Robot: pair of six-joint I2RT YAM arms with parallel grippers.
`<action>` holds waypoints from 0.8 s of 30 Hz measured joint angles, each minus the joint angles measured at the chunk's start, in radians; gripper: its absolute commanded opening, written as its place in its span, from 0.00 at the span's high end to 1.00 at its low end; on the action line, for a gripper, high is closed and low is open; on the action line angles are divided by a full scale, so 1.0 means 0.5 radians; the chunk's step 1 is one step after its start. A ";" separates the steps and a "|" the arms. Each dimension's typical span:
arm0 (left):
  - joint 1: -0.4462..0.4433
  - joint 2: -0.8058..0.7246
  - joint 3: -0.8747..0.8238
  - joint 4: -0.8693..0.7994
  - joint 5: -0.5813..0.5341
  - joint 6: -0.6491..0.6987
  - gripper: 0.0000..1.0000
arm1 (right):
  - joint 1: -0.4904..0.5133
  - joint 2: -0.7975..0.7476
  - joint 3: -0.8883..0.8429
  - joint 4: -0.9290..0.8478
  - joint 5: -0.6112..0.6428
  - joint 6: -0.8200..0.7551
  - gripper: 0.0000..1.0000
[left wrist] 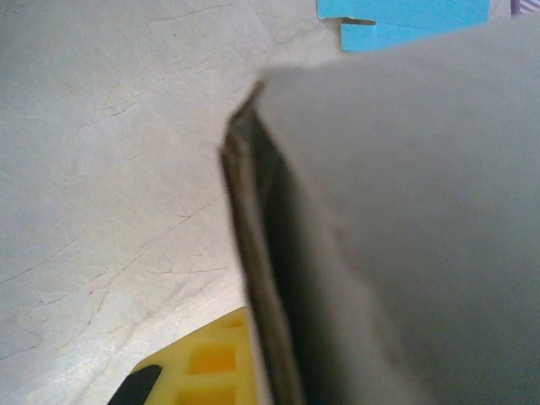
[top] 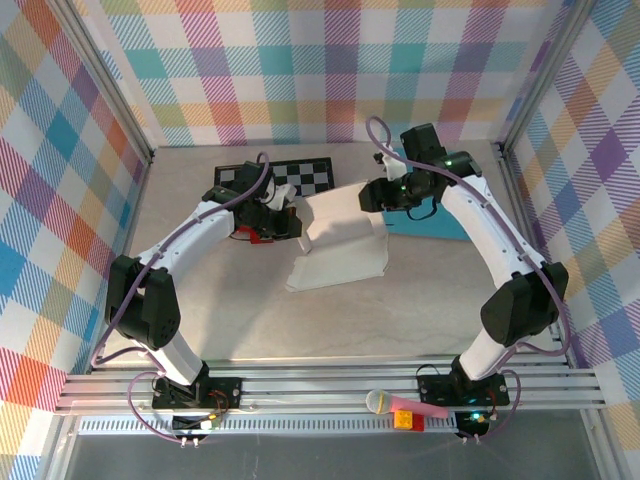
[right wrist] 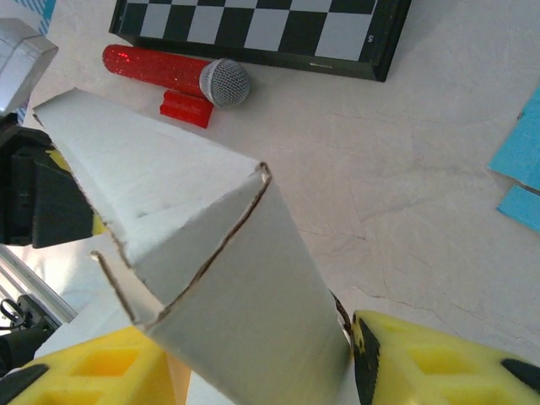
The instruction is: Fold the paper box
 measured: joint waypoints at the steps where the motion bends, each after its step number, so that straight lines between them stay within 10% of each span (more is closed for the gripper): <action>1: 0.000 0.002 0.001 -0.013 0.000 0.001 1.00 | -0.001 -0.003 -0.018 0.005 0.005 -0.007 0.55; 15: -0.006 0.008 0.026 -0.024 0.007 0.007 1.00 | 0.002 -0.045 -0.089 0.068 0.188 -0.074 0.75; 24: -0.021 0.018 0.050 -0.028 0.010 0.014 1.00 | 0.152 -0.047 -0.099 0.050 0.727 -0.094 0.96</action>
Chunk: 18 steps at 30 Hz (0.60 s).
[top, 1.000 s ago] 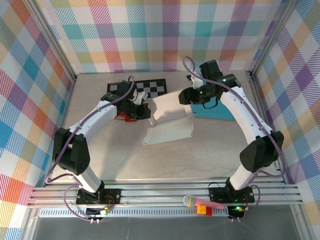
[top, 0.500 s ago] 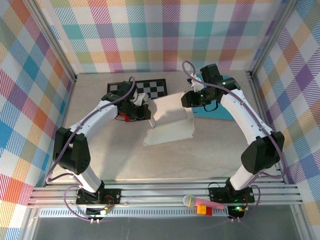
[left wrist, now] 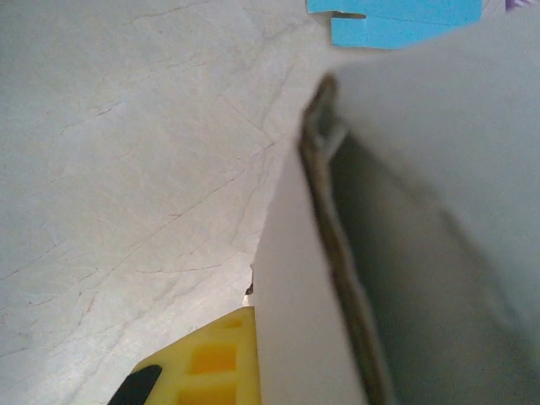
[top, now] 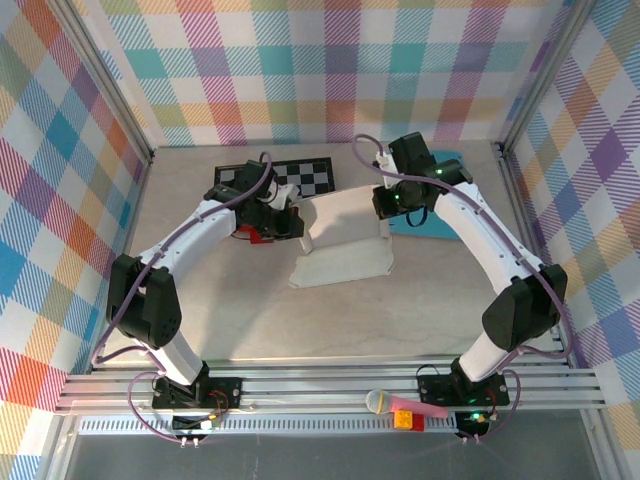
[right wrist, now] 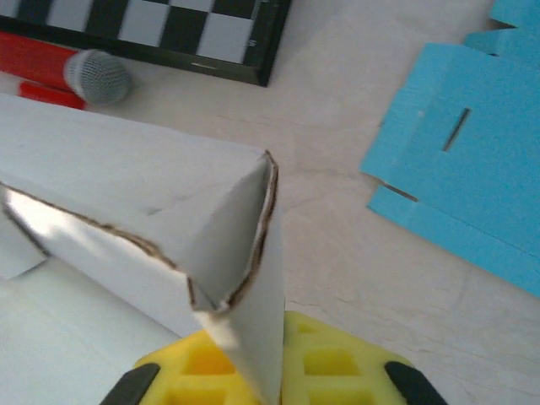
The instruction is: Fold the paper box
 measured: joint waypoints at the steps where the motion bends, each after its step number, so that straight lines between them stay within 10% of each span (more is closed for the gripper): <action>1: -0.001 0.005 0.007 0.001 0.003 0.000 1.00 | 0.027 0.003 0.004 -0.005 0.086 0.008 0.98; 18: -0.127 0.056 0.109 -0.044 -0.101 -0.209 1.00 | 0.550 0.673 0.682 -0.700 1.744 0.741 1.00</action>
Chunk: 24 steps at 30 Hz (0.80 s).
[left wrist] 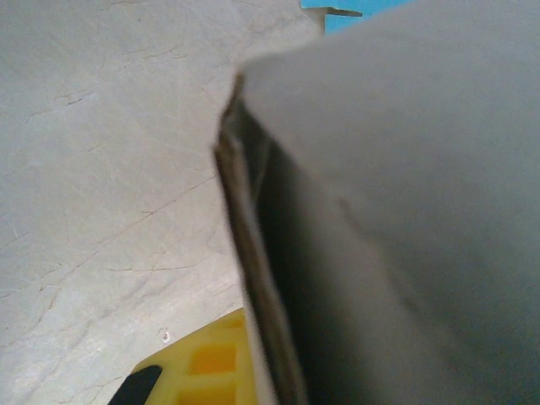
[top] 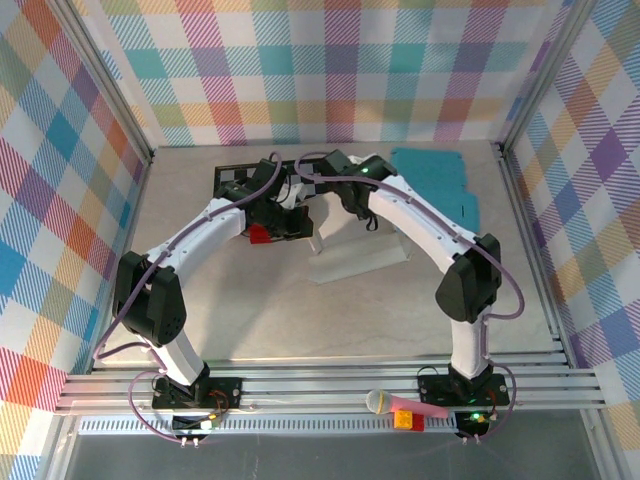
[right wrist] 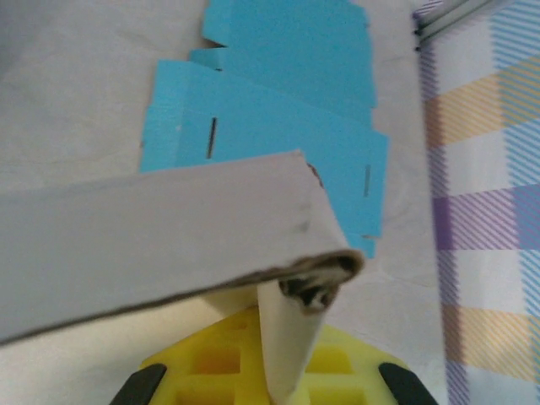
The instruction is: Fold the paper box
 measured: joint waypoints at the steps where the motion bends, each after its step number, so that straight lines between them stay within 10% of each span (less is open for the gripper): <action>1: 0.000 0.002 0.000 0.000 0.000 -0.011 1.00 | 0.022 0.025 0.018 -0.022 0.056 0.014 1.00; 9: 0.000 0.011 -0.001 0.000 -0.013 -0.070 1.00 | 0.065 0.079 0.071 -0.090 0.172 0.018 0.99; 14: 0.000 0.011 -0.003 0.000 -0.026 -0.070 1.00 | -0.076 -0.050 -0.009 0.033 -0.247 -0.093 0.77; 24: 0.000 0.011 -0.003 0.060 -0.021 -0.071 1.00 | -0.338 -0.305 -0.102 0.114 -0.990 -0.233 0.71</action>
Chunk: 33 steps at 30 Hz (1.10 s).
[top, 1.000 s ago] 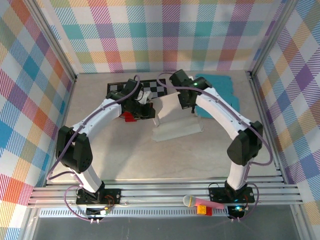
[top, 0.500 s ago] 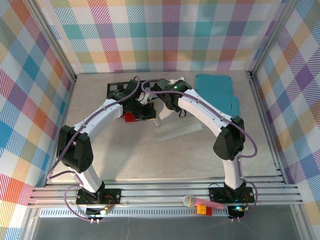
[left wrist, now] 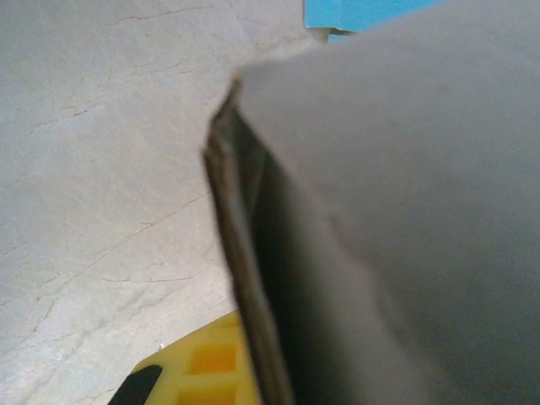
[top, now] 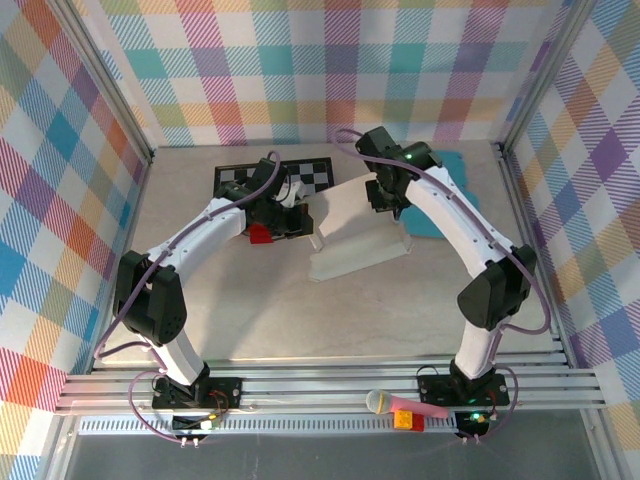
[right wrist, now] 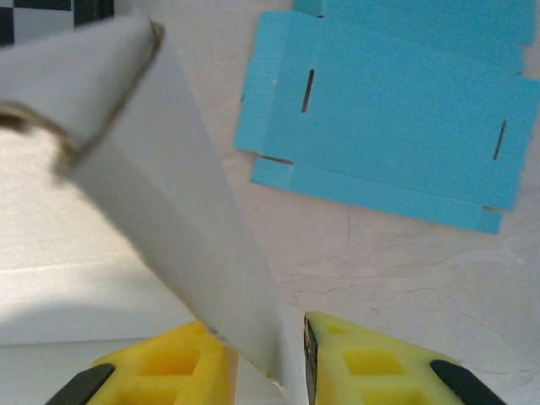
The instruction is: Fold the paper box
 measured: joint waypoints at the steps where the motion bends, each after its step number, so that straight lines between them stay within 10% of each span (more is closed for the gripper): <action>1: -0.001 0.000 0.000 0.000 0.000 0.001 1.00 | -0.008 -0.012 -0.018 0.010 -0.025 -0.008 0.71; 13: -0.002 0.003 0.000 -0.001 0.001 0.001 1.00 | -0.053 0.025 -0.048 0.182 -0.061 -0.176 0.75; 18: -0.002 0.003 0.000 -0.008 -0.001 0.001 1.00 | -0.053 0.125 -0.037 0.229 0.037 -0.225 1.00; 22: -0.004 0.003 0.001 -0.005 0.000 0.002 1.00 | -0.048 0.152 -0.037 0.228 0.115 -0.242 1.00; 33: -0.004 0.024 0.001 -0.011 -0.008 0.001 1.00 | 0.245 0.211 0.035 -0.048 0.741 0.130 1.00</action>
